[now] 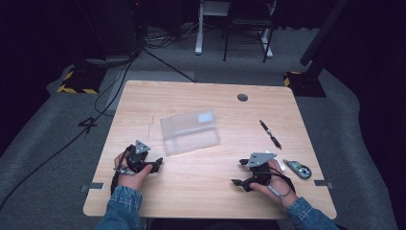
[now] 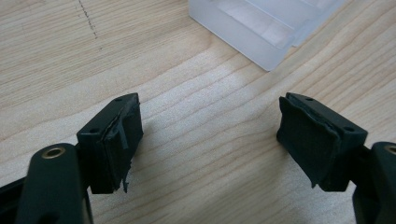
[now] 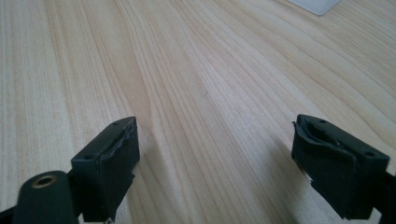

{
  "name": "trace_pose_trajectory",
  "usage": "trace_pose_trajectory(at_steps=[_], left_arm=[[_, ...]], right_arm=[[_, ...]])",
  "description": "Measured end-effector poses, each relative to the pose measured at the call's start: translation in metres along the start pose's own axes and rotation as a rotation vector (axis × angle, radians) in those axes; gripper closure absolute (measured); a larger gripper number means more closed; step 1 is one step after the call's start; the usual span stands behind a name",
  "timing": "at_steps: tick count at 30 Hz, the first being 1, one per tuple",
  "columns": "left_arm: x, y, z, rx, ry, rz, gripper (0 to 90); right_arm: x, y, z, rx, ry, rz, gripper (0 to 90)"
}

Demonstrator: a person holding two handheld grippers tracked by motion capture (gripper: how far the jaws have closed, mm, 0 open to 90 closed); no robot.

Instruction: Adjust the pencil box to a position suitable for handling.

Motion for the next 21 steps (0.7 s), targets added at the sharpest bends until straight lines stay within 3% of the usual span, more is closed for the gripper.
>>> trace_pose_trajectory(at_steps=[7, 15, 21], left_arm=[[-0.002, -0.003, -0.001, 0.019, -0.002, 0.000, 24.3], [-0.003, -0.020, -0.016, -0.066, -0.023, 0.011, 25.6], [-0.009, -0.025, -0.035, -0.083, 0.018, 0.006, 25.9]], right_arm=[[0.000, 0.000, 0.000, 0.002, -0.003, -0.010, 15.0], [-0.001, 0.000, 0.000, -0.001, -0.010, -0.009, 15.0], [0.003, -0.005, 0.004, 0.004, -0.002, -0.001, 15.3]])
Point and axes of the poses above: each handheld gripper's, and its own axes: y roughly forward along the jaws, z roughly out of its underside, x roughly to its left, the point moved 2 cm from there along y, roughly forward along the jaws, and after that the axes turned 9 degrees about z, right-handed, at the moved point
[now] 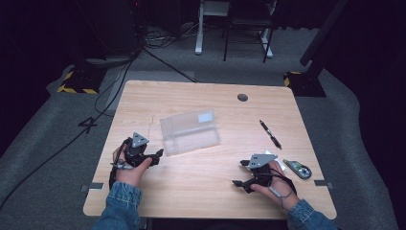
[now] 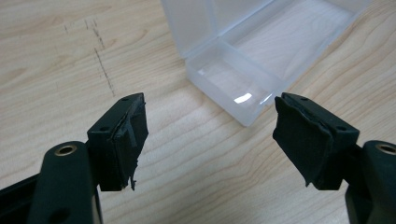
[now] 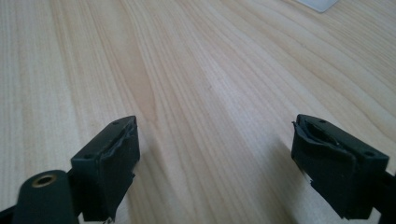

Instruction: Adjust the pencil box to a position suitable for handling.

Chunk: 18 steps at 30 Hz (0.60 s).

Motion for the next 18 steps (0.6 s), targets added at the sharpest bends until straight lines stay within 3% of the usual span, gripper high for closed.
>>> trace_pose_trajectory(at_steps=[2, 3, 4, 10, 18], left_arm=[[-0.002, -0.001, -0.006, -0.017, 0.002, 0.008, 26.0], [-0.004, -0.002, -0.009, -0.024, 0.001, 0.011, 26.1], [-0.005, -0.002, -0.012, -0.029, -0.001, 0.016, 26.1], [-0.008, 0.002, -0.026, -0.046, 0.000, 0.024, 26.5], [-0.006, 0.020, -0.041, -0.018, 0.015, 0.012, 25.4]], right_arm=[[0.001, -0.004, 0.003, -0.003, 0.021, 0.016, 23.1], [0.002, -0.009, 0.003, 0.013, 0.013, 0.019, 32.9], [0.002, -0.013, 0.003, 0.013, -0.004, 0.015, 35.2], [0.007, -0.033, 0.000, -0.059, -0.006, 0.038, 31.9], [0.008, -0.048, 0.016, -0.056, 0.040, 0.069, 31.1]])
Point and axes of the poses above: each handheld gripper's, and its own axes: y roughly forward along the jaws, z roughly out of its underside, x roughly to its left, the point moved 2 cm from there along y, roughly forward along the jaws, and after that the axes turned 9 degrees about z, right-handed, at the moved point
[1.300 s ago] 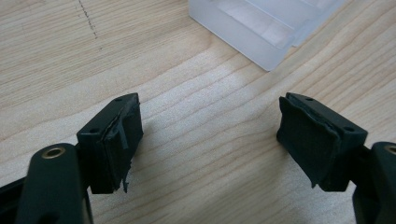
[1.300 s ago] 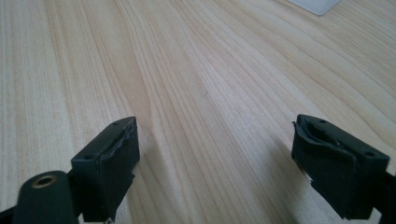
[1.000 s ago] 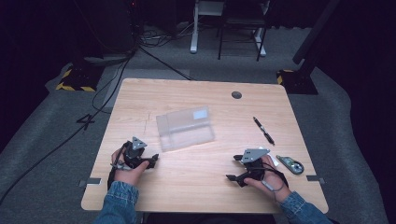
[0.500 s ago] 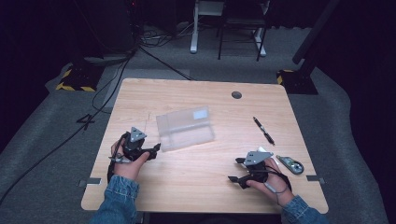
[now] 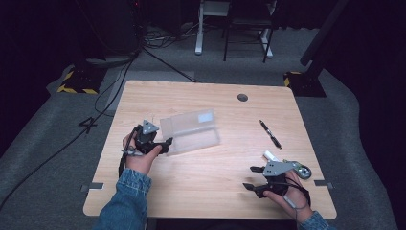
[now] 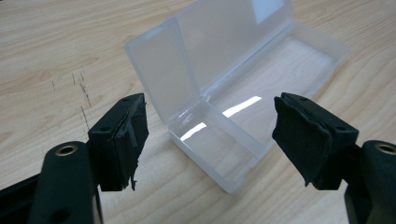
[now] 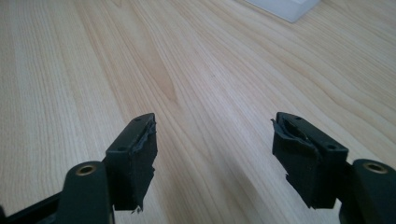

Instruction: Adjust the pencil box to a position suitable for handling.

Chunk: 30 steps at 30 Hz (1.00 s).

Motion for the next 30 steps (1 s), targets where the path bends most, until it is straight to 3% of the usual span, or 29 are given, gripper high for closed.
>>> trace_pose_trajectory(at_steps=[7, 12, 16, 25, 30], left_arm=[[0.007, 0.022, -0.004, 0.033, -0.018, 0.009, 24.7], [0.010, 0.036, -0.009, 0.032, -0.030, -0.021, 24.2], [0.012, 0.048, -0.010, 0.059, -0.042, -0.077, 23.7], [0.015, 0.058, -0.005, 0.126, -0.043, -0.098, 22.9], [0.017, 0.060, 0.000, 0.161, -0.010, -0.131, 23.0]], right_arm=[[-0.004, -0.009, 0.010, 0.002, 0.041, 0.030, 31.0], [-0.004, -0.016, 0.016, 0.005, 0.056, 0.045, 31.0], [-0.004, -0.019, 0.021, 0.014, 0.068, 0.055, 31.0], [-0.001, -0.020, 0.023, 0.021, 0.054, 0.054, 31.0], [0.002, -0.018, 0.022, 0.026, 0.037, 0.030, 31.0]])
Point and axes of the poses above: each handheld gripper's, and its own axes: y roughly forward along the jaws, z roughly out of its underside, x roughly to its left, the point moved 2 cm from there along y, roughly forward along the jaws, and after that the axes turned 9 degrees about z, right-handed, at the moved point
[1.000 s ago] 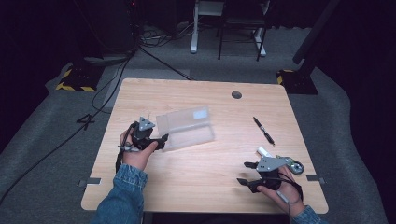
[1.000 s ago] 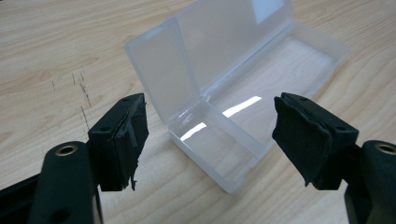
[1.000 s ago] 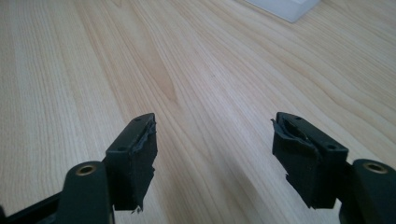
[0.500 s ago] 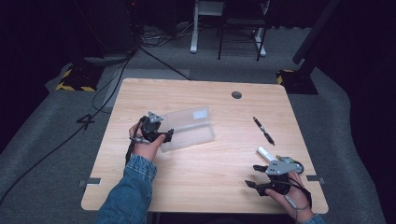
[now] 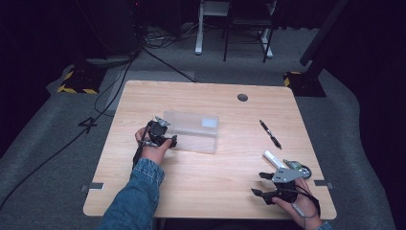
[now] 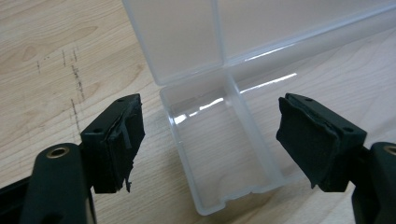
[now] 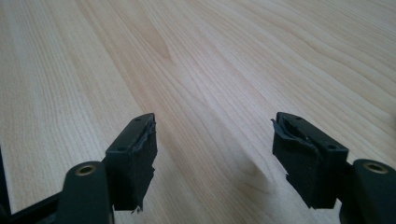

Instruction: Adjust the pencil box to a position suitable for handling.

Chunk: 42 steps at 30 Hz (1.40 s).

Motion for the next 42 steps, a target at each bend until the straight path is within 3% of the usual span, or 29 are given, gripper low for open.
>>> trace_pose_trajectory(at_steps=[7, 8, 12, 14, 17, 31, 35, 42], left_arm=[[0.003, 0.007, 0.006, 0.029, 0.015, 0.045, 26.2], [0.003, 0.008, 0.007, 0.025, 0.027, 0.059, 31.8], [0.002, 0.006, 0.007, 0.025, 0.042, 0.060, 37.3], [-0.001, 0.006, 0.008, 0.028, 0.050, 0.097, 40.8], [-0.006, 0.007, 0.009, 0.036, 0.067, 0.120, 42.5], [-0.080, -0.004, 0.022, 0.090, 0.231, 0.279, 38.2], [-0.096, -0.011, 0.032, 0.091, 0.249, 0.317, 38.2], [-0.113, -0.024, 0.048, 0.092, 0.262, 0.324, 36.6]], right_arm=[[0.002, 0.003, -0.001, 0.002, -0.013, -0.019, 31.0], [0.002, 0.003, -0.001, 0.004, -0.014, -0.023, 31.0], [0.002, 0.004, -0.002, 0.000, -0.018, -0.025, 31.0], [0.002, 0.003, -0.003, 0.000, -0.019, -0.027, 31.0], [0.002, 0.003, -0.003, 0.000, -0.018, -0.026, 31.0], [-0.013, -0.006, -0.011, -0.036, -0.013, -0.002, 31.0], [-0.020, -0.007, -0.014, -0.052, -0.004, 0.003, 31.0], [-0.025, -0.004, -0.020, -0.065, 0.000, -0.010, 31.0]])
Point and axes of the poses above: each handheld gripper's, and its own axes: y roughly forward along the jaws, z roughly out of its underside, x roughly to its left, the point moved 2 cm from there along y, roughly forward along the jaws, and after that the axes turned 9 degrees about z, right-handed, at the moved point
